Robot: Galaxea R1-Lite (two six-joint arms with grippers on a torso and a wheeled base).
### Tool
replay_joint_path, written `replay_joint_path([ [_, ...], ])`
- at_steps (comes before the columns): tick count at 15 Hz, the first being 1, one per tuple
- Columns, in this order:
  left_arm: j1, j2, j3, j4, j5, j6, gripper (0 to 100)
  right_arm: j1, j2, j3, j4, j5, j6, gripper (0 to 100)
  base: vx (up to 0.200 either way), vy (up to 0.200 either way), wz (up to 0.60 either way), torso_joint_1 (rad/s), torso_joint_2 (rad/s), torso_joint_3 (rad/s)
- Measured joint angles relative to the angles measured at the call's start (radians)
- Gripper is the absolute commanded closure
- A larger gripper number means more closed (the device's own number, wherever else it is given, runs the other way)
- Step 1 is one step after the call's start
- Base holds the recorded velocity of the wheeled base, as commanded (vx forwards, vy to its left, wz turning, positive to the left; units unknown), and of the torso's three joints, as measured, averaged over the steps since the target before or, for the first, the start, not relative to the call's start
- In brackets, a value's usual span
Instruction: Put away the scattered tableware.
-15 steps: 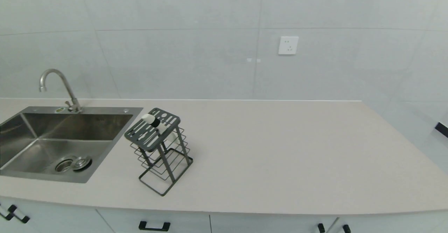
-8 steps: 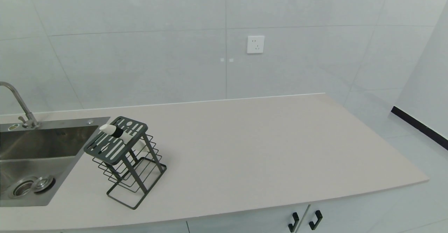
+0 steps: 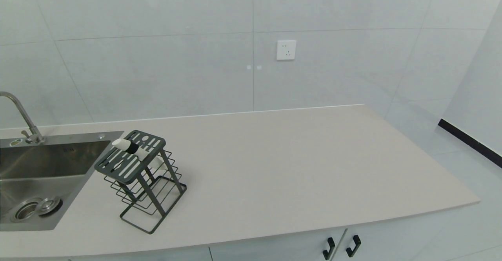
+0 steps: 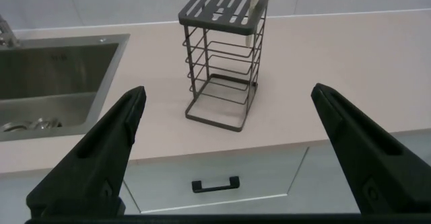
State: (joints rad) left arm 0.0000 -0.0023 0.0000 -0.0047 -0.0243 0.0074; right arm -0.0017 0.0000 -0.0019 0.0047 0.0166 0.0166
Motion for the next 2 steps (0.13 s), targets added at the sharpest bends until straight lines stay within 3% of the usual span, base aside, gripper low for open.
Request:
replay_joint_path([
  [2, 0.0, 0.0, 0.0, 0.0, 0.0, 0.0, 0, 0.0, 0.0, 0.0, 0.0, -0.002, -0.002, 0, 0.0, 0.0, 0.0, 0.0, 0.0, 0.0],
])
